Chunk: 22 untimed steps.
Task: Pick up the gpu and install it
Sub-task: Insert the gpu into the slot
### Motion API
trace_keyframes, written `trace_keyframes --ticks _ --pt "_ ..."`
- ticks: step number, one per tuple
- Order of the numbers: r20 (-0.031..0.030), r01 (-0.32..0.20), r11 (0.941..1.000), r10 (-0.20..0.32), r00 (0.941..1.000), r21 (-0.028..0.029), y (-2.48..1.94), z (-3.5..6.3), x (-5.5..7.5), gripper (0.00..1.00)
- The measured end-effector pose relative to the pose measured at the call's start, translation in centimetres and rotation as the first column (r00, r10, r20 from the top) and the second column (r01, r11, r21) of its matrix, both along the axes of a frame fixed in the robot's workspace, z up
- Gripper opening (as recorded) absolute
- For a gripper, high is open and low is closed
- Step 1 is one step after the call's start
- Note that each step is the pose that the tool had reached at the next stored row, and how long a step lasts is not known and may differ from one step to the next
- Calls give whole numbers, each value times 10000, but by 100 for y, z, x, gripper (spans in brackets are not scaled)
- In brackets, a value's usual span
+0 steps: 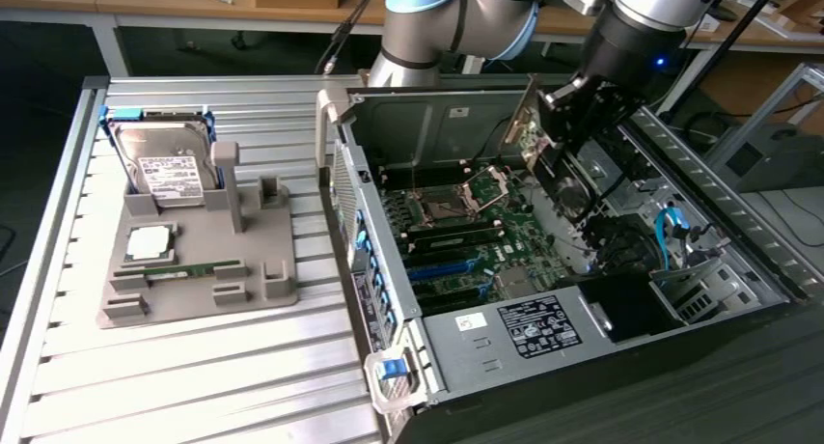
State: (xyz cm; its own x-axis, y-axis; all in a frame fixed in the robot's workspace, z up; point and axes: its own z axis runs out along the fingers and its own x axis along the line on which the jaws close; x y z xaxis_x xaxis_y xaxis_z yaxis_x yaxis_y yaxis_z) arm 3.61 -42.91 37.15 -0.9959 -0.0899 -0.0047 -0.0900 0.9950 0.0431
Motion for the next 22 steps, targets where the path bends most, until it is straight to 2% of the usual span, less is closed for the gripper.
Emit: trace_keyframes --ticks 5,6,7,8,13,16,20,21,22 --pt "0 -734 9973 734 9973 0 0 0 0 27" --pt "0 -1189 9929 1189 9929 0 0 0 0 27" --pt "0 -1422 9898 1422 9898 0 0 0 0 27" --pt "0 -1583 9874 1583 9874 0 0 -1 0 27" --pt "0 -2581 9661 2581 9661 0 0 -2 0 27" --pt "0 -3106 9505 3106 9505 0 0 -3 0 27" --pt "0 -3800 9250 3800 9250 0 0 -4 0 27" --pt "0 -4130 9108 4130 9108 1 0 -5 0 27" --pt "0 -4378 8991 4378 8991 1 0 -5 0 27"
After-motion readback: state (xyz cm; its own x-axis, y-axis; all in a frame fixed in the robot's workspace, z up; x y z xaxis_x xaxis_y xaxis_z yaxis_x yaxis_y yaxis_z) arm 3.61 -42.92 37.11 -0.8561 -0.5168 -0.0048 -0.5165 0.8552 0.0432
